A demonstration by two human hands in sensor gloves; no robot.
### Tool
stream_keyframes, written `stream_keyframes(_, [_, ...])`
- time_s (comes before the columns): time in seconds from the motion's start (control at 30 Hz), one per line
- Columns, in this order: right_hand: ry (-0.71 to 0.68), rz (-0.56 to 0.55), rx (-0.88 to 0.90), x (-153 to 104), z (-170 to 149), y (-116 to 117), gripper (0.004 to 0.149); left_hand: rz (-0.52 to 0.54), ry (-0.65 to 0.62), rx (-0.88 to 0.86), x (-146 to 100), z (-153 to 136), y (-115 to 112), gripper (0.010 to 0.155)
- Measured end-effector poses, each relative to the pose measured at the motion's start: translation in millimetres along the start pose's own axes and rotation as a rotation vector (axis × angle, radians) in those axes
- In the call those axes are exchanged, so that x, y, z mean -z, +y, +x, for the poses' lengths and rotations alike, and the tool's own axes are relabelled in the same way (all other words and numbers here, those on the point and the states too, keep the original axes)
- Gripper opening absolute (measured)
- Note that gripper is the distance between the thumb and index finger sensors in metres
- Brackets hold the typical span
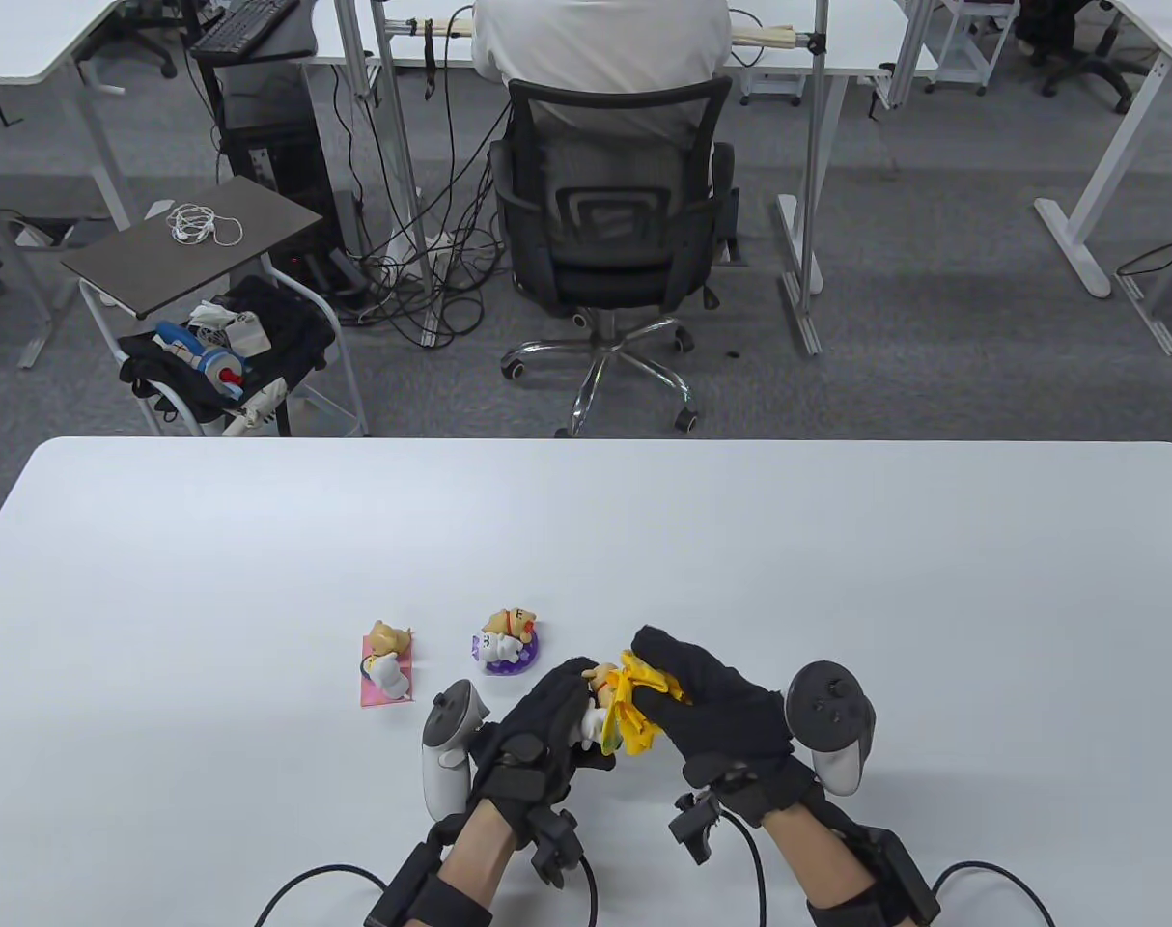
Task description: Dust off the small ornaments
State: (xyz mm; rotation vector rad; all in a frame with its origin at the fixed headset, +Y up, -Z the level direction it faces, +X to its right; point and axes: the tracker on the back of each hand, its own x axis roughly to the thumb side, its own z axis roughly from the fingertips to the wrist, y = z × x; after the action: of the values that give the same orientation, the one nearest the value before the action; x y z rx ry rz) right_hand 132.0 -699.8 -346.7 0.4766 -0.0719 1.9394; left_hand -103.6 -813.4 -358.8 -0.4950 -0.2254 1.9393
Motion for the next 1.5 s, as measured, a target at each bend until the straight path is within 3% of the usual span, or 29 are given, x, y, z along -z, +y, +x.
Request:
stream_keyframes(0.1, [0.031, 0.051, -0.066, 1.0, -10.8, 4.1, 0.053, 0.008, -0.039, -0.036, -2.2, 1.9, 2.7, 0.061])
stream_keyframes(0.2, [0.053, 0.078, 0.069, 3.8, -16.1, 3.1, 0.054, -0.054, -0.088, -0.204, -1.7, -3.5, 2.7, 0.066])
stream_keyframes(0.3, [0.041, 0.004, 0.170, 2.4, -17.9, -1.3, 0.054, -0.011, -0.101, -0.391, -1.7, -10.6, 5.3, 0.057])
stream_keyframes(0.43, [-0.009, -0.015, 0.181, -0.8, -9.4, 3.8, 0.053, 0.015, -0.067, -0.326, -1.1, -12.1, 4.4, 0.054])
stream_keyframes(0.57, [-0.082, -0.022, 0.099, -3.9, 2.4, 8.9, 0.052, -0.080, 0.051, -0.425, -0.6, -23.2, -3.4, 0.081])
stream_keyframes(0.7, [-0.145, -0.076, -0.083, -6.8, 8.7, 9.2, 0.055, -0.166, -0.006, -0.502, 2.9, -23.5, -7.9, 0.083])
stream_keyframes(0.8, [-0.202, -0.115, -0.325, -9.2, 12.1, 11.0, 0.061, -0.130, -0.033, -0.441, 2.7, -21.3, -4.4, 0.080])
stream_keyframes(0.9, [-0.279, -0.121, -0.373, -13.5, 21.1, 17.6, 0.058, -0.059, -0.020, -0.373, 2.1, -23.0, -1.1, 0.075])
stream_keyframes(1.07, [-0.400, -0.045, -0.501, -21.3, 37.1, 36.4, 0.048, -0.047, 0.014, -0.218, 1.7, -21.0, 0.5, 0.073])
stream_keyframes(1.2, [-0.304, -0.094, -0.610, -20.5, 35.0, 37.0, 0.047, -0.043, 0.044, -0.063, 1.4, -17.7, -0.4, 0.072])
stream_keyframes(1.4, [-0.141, -0.133, -0.538, -10.8, 19.5, 19.4, 0.053, -0.071, 0.029, -0.071, 4.3, -17.4, -4.7, 0.069])
stream_keyframes(1.5, [-0.122, -0.134, -0.559, -10.3, 18.5, 18.2, 0.051, -0.069, 0.034, -0.079, 5.5, -19.1, -5.1, 0.069])
